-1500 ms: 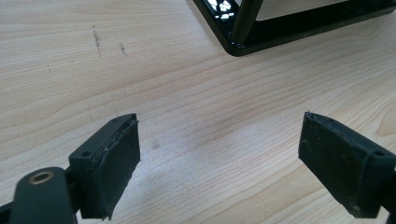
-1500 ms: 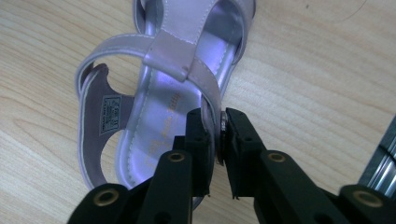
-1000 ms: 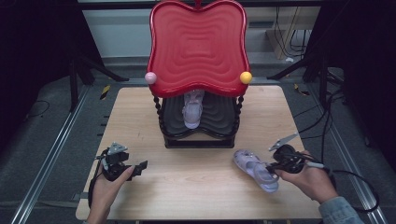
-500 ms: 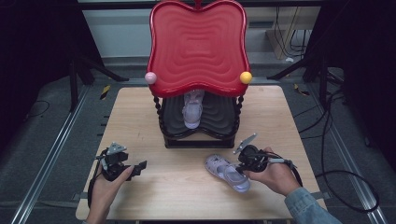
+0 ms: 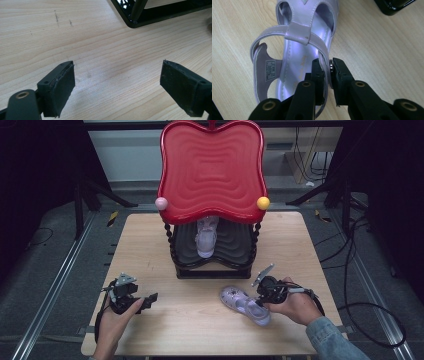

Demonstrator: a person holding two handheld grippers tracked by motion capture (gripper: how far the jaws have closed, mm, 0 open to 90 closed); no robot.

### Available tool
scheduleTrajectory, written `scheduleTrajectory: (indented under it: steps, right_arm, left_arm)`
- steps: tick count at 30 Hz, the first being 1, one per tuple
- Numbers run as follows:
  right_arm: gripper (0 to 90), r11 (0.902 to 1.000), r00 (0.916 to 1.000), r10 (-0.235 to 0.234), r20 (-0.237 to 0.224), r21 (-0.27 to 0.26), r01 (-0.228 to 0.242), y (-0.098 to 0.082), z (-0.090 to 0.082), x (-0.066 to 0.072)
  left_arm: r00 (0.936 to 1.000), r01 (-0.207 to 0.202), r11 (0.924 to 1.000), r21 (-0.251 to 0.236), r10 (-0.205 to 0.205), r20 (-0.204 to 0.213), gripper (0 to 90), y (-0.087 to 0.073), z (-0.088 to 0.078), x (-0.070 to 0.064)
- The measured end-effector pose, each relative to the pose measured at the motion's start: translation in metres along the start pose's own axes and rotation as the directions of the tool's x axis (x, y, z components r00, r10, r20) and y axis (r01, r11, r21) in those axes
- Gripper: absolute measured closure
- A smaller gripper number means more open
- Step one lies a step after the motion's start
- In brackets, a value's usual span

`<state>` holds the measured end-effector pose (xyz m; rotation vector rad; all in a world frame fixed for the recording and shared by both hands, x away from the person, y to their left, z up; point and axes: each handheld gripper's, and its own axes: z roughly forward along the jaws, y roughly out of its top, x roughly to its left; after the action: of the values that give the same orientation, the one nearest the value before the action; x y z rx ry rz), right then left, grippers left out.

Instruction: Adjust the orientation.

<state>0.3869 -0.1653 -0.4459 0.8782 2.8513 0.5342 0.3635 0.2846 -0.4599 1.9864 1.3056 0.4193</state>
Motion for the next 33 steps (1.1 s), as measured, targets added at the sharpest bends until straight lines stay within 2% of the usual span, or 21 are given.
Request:
scheduleTrajectory:
  steps: [3, 7, 13, 16, 23, 33]
  right_arm:
    - [72.4, 0.9997, 0.9998, 0.021, -0.003, -0.008, -0.021, -0.002, -0.002, 0.000]
    - [61.8, 0.9976, 0.9984, 0.056, 0.010, -0.042, -0.056, -0.003, -0.013, 0.001]
    - [53.7, 0.9958, 0.9975, 0.062, 0.033, -0.070, -0.060, -0.004, -0.034, 0.012]
    - [52.8, 0.9956, 0.9974, 0.060, 0.039, -0.074, -0.057, -0.004, -0.042, 0.018]
    - [54.8, 0.9952, 0.9989, 0.047, 0.010, -0.087, -0.046, -0.001, -0.049, 0.033]
    - [59.3, 0.9979, 0.9995, 0.027, -0.016, -0.060, -0.027, 0.004, -0.043, 0.047]
  left_arm:
    - [1.0000, 0.005, 1.0000, -0.002, -0.005, 0.002, 11.7, 0.000, 0.000, 0.000]
    - [1.0000, 0.008, 1.0000, -0.003, -0.008, 0.005, 11.7, -0.001, 0.000, -0.001]
    - [0.9998, 0.017, 0.9998, -0.008, -0.017, -0.004, 11.3, -0.001, -0.001, 0.001]
    - [0.9998, 0.011, 0.9999, 0.000, -0.011, -0.014, 10.9, -0.002, -0.001, 0.002]
    - [0.9999, 0.007, 0.9999, 0.011, -0.007, -0.013, 9.8, -0.004, 0.002, 0.001]
    - [0.9999, 0.002, 0.9999, 0.012, -0.002, -0.012, 9.8, -0.003, 0.001, 0.000]
